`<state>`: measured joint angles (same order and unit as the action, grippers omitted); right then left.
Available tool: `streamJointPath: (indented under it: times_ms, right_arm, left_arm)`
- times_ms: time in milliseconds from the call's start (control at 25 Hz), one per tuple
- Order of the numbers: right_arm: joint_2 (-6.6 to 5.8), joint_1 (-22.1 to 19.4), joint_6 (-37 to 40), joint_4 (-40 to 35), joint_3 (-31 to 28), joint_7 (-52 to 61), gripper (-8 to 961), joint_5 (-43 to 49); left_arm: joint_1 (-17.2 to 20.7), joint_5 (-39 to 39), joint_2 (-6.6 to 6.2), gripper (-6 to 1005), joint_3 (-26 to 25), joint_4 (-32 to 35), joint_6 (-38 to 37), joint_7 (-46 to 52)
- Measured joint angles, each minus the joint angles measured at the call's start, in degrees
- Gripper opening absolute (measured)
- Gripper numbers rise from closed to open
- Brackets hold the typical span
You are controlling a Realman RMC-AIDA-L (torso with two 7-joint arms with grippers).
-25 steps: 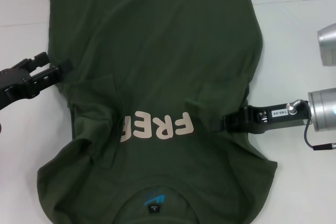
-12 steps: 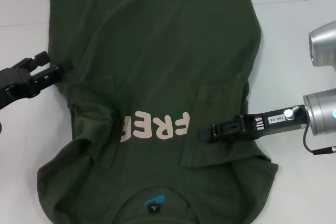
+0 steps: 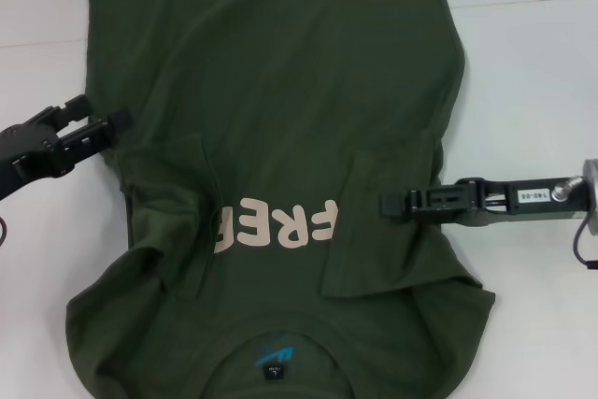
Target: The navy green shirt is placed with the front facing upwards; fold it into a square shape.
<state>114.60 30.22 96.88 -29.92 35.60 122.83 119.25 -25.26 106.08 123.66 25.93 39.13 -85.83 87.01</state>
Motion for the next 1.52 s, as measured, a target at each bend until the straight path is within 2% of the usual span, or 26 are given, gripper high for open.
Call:
streamJointPath:
  times_ms: [200, 520, 720, 960, 1160, 1440, 1520]
  right_arm:
    - [-0.34, -1.9, 1.2, 0.0, -2.3, -3.3, 626, 0.0]
    - [0.30, -3.0, 4.9, 0.5, -10.6, -11.0, 759, -0.1]
    - [0.79, -2.5, 5.4, 0.9, -12.0, -13.2, 939, -0.3]
    - [0.94, -2.1, 4.3, 0.9, -12.1, -13.5, 940, -2.3]
    - [1.10, -1.7, 2.7, 0.9, -12.2, -13.9, 939, -2.5]
    - [0.96, -1.6, 2.3, 1.0, -12.3, -13.3, 937, -5.2]
    - [0.91, -1.7, 2.2, 1.0, -12.6, -13.1, 937, -6.0]
  left_arm:
    - [0.1, 0.0, -0.12, 904, 0.0, 0.0, -0.3, 0.0]
    - [0.4, 0.4, -0.61, 903, 0.0, 0.0, -2.1, 0.8]
    - [0.8, 0.6, -0.62, 903, 0.0, 0.1, -1.9, 1.0]
    - [3.7, 2.2, -1.11, 904, -0.3, 2.7, -1.6, -1.2]
    - [6.8, 2.7, -1.22, 904, -0.7, 5.4, -5.4, -3.6]
    - [10.0, 5.9, -0.88, 903, -5.3, 6.5, -10.3, -8.3]
    - [11.1, 8.9, -0.70, 904, -6.7, 6.5, -11.0, -9.2]
